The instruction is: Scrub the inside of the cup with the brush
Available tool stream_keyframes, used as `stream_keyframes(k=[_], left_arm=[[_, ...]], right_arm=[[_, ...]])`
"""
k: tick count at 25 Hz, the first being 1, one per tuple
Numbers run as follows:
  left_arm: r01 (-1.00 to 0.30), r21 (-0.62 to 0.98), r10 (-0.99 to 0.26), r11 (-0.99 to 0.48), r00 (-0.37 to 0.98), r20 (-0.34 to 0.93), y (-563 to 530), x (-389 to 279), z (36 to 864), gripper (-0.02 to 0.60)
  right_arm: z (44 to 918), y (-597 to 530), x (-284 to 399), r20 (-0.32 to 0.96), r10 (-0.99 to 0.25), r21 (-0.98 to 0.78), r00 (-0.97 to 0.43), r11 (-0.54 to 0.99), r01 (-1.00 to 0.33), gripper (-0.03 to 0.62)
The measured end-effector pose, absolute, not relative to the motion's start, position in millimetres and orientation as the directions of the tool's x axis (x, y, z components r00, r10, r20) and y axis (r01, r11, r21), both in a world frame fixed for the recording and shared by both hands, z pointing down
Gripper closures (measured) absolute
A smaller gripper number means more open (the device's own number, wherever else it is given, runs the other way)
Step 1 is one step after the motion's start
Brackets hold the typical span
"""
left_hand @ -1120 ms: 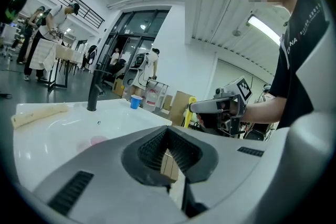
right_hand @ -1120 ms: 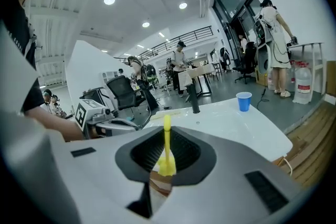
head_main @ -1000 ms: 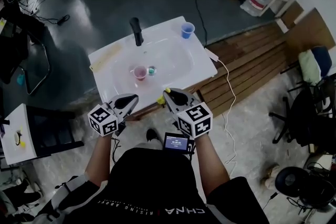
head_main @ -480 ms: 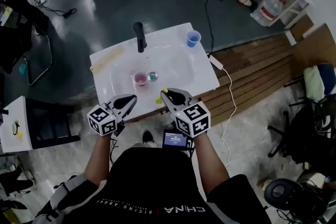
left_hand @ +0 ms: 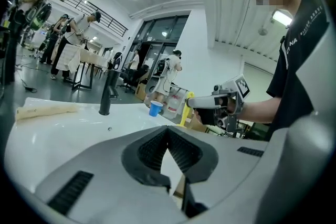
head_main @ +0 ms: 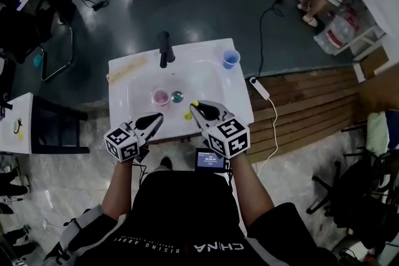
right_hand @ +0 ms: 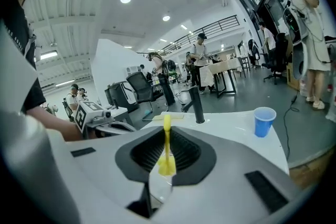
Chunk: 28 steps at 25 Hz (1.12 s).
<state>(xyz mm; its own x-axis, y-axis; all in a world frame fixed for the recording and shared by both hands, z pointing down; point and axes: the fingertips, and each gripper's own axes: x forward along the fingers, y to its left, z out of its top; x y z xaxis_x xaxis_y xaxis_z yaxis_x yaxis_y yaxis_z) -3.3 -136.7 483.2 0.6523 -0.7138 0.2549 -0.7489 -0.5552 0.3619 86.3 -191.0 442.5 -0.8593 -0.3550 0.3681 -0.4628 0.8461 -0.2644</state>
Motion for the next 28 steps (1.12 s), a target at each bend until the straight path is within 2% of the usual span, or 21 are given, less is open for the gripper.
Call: stream_keyframes(k=[12, 28], left_arm=[[-0.832, 0.338, -0.794, -0.44, 0.536, 0.286, -133, 11, 493, 0.577], [-0.853, 0.318, -0.796, -0.413, 0.508, 0.329, -129, 17, 493, 0.577]], right_arm=[[451, -203, 93, 0.344, -0.242, -0.28, -0.907, 0.896, -0.345, 0.554], [450, -201, 104, 0.329, -0.215, -0.298, -0.92, 0.9, -0.317, 0.554]])
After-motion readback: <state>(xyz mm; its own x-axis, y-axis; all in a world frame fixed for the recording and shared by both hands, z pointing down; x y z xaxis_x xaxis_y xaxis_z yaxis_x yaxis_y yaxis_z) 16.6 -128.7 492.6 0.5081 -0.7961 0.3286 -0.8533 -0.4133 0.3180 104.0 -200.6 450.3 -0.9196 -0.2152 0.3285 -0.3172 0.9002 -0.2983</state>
